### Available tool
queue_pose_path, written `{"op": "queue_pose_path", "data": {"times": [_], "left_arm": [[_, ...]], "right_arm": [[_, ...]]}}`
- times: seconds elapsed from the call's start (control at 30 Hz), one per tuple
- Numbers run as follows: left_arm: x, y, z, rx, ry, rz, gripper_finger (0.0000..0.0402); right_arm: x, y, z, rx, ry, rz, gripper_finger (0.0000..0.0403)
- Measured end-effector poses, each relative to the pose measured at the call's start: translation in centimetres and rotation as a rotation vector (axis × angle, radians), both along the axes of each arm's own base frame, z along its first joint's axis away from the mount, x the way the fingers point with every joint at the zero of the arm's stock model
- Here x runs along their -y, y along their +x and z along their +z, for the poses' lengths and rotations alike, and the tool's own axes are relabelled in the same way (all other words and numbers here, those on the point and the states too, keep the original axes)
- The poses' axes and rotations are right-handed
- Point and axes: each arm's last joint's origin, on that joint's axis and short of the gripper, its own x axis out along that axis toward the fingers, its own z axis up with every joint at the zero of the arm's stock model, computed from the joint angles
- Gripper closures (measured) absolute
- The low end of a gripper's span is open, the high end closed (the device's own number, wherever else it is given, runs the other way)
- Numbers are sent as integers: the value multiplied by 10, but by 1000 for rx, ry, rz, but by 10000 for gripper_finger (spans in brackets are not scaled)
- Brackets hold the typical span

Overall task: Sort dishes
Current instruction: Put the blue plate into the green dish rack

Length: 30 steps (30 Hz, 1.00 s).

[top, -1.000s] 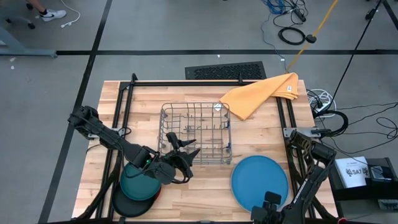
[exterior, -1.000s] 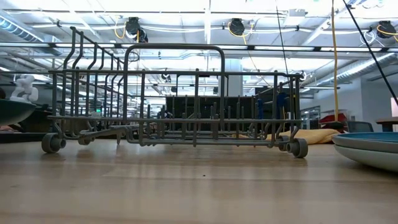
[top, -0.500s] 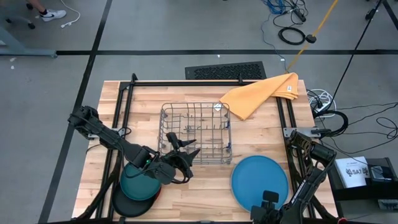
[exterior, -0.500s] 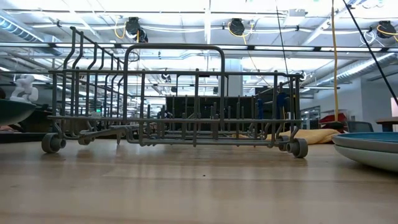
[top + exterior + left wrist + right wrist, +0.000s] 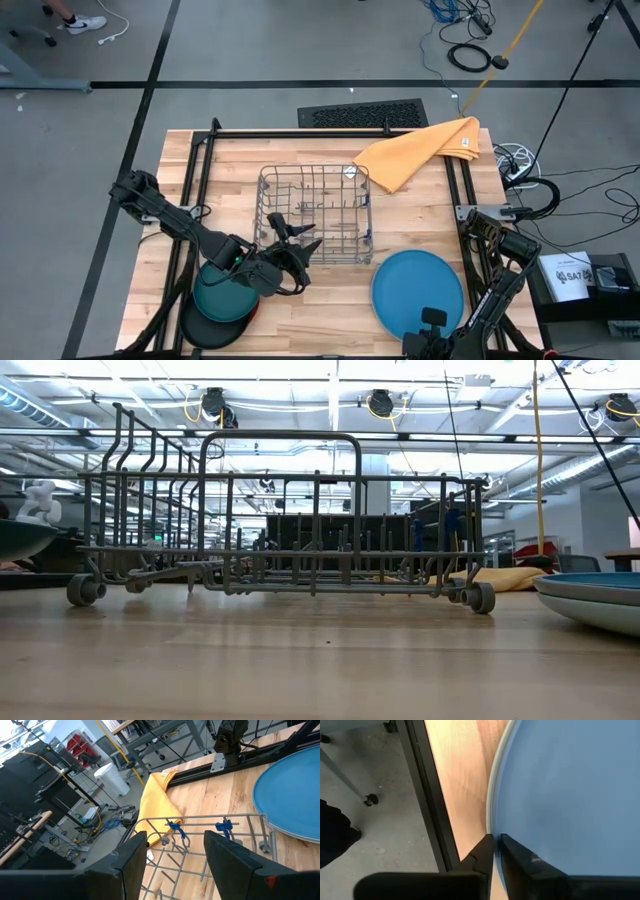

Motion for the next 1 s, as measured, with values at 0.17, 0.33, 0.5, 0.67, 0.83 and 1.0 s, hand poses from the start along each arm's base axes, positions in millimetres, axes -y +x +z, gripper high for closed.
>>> {"op": "queue_pose_path", "data": {"times": [0.17, 0.33, 0.5, 0.67, 0.83, 1.0], "left_arm": [[0, 0, 0, 0, 0, 0, 204], [1, 1, -1, -14, -24, -48, 204], [7, 3, -3, -76, -86, -235, 204], [10, 7, -10, -128, -113, -351, 204], [15, 16, -24, -179, -105, -437, 204], [25, 29, -39, -186, -39, -532, 204]], "right_arm": [[0, 0, 0, -15, 9, 2, 398], [0, 0, 0, -18, 11, 3, 401], [-2, 1, 6, -14, 19, 15, 401], [-2, 5, 21, -19, 7, 19, 402], [0, 12, 38, -21, -6, 25, 403], [2, 19, 58, -18, -11, 32, 403]]}}
